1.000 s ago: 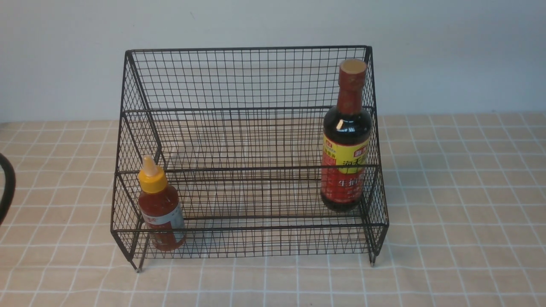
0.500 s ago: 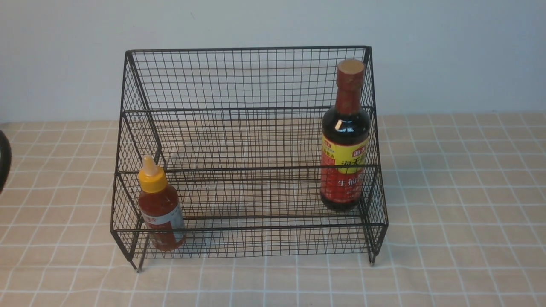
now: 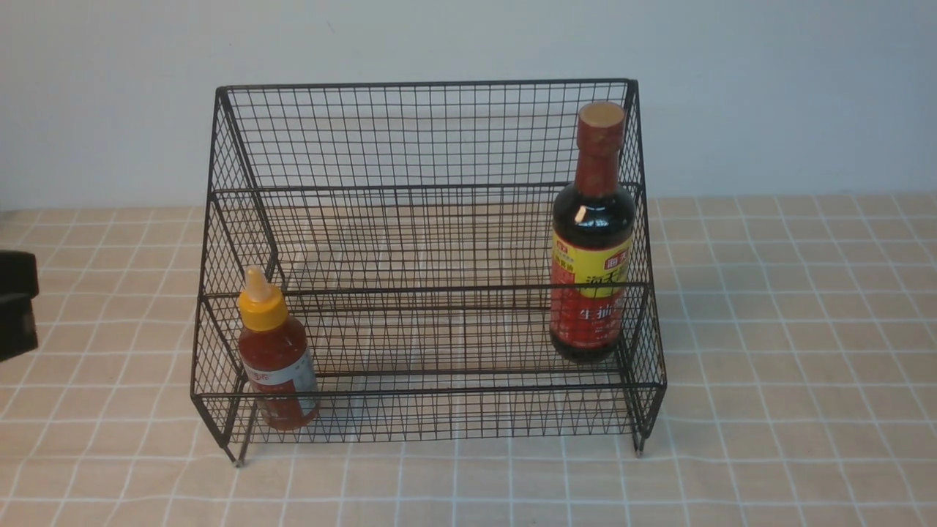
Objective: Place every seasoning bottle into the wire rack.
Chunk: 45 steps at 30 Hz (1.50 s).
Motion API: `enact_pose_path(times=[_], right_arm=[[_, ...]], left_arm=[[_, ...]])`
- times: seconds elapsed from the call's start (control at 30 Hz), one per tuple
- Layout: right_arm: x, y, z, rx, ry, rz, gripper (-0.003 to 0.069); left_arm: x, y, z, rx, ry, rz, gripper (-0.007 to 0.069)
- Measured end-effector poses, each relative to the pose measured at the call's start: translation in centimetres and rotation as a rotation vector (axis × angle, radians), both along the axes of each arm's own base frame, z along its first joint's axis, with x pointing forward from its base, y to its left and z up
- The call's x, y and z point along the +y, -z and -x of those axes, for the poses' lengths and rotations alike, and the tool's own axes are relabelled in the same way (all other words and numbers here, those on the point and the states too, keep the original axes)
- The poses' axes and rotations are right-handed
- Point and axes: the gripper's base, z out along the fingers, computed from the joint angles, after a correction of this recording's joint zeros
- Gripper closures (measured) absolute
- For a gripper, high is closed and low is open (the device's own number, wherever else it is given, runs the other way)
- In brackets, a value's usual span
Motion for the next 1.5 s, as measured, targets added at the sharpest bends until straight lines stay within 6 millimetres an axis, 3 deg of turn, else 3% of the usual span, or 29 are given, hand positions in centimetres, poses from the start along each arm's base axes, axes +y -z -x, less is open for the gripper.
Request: enact_pose_path(times=[0.2,0.33,0.63,1.1,1.27,1.4,1.47,1.5], right_arm=[[0.4,-0.3,0.2,-0.092,-0.033,-0.015,0.0671],[0.3,-0.3,0.3,-0.102,-0.035,-0.020,0.0671],[0.3,-0.3,0.4,-0.108,-0.036,-0.022,0.0671],[0.3,-0.3,0.4,-0.108,-0.036,-0.022,0.0671],[0.3,-0.3,0.4,-0.107,-0.036,-0.022,0.0671],[0.3,-0.3,0.4,-0.107,-0.036,-0.022,0.0671],[0.3,-0.3,0.4,-0.107,-0.036,-0.022,0.0671],[0.3,-0.3,0.4,-0.107,-0.036,-0.022,0.0671]], left_arm=[[0.6,1.0,2.1,-0.036,0.005,0.002,0.0631],[1.4,2.3,4.6,-0.086,0.002,0.024,0.0631],[2.1,2.4,8.2,-0.151,0.000,0.125,0.0631],[2.4,2.6,8.5,-0.138,-0.009,0.092,0.0631],[2.6,3.0,8.6,-0.249,-0.005,-0.012,0.0631],[2.5,5.4,8.2,-0.335,-0.031,-0.081,0.0631],[2.5,8.3,7.9,-0.369,-0.058,-0.124,0.0631],[2.5,8.8,7.8,-0.371,-0.068,-0.137,0.0631]])
